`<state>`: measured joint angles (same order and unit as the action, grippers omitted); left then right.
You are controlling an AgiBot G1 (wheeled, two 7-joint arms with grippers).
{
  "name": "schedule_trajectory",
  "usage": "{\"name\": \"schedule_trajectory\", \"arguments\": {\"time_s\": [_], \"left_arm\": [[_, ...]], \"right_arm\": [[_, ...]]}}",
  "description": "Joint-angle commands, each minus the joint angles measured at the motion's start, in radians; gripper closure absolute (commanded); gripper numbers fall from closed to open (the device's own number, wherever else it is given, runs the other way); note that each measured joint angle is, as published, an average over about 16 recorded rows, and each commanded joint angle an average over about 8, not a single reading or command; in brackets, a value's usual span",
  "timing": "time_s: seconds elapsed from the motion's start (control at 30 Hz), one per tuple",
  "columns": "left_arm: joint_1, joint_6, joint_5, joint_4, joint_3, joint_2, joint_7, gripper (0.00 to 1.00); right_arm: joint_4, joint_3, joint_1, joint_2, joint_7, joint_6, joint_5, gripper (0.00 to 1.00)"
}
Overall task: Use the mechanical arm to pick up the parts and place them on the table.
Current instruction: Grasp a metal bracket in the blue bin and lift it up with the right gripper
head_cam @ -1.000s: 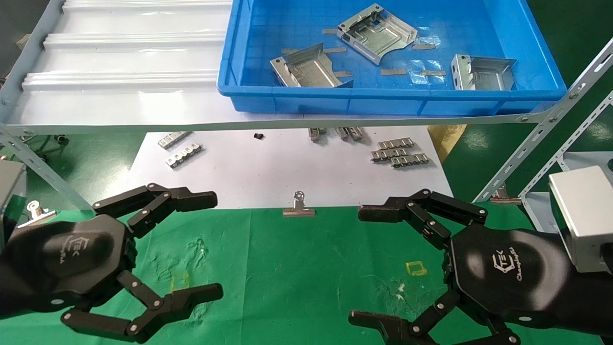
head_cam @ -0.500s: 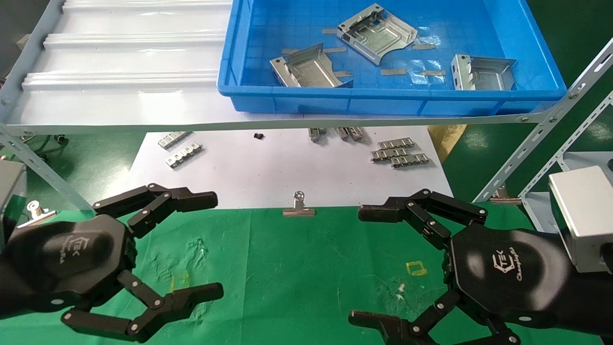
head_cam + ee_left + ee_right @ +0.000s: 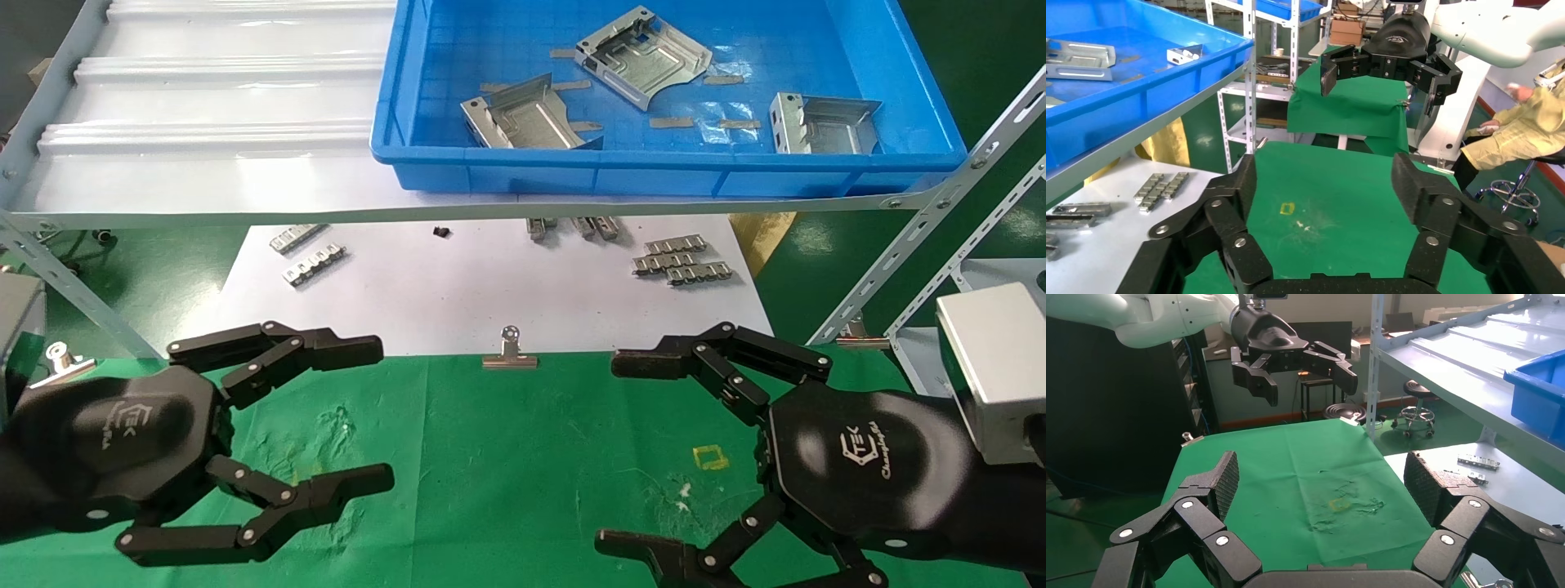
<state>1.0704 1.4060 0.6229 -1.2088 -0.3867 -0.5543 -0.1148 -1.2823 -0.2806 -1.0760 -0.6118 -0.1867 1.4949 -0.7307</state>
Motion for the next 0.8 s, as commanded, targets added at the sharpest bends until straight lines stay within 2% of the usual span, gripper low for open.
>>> {"name": "schedule_trajectory", "arguments": {"time_s": [0.03,0.8], "left_arm": [[0.000,0.000,0.000,0.000,0.000,0.000,0.000,1.00],[0.000,0.000,0.000,0.000,0.000,0.000,0.000,1.00]], "right_arm": [[0.000,0.000,0.000,0.000,0.000,0.000,0.000,0.00],[0.000,0.000,0.000,0.000,0.000,0.000,0.000,0.00]]}}
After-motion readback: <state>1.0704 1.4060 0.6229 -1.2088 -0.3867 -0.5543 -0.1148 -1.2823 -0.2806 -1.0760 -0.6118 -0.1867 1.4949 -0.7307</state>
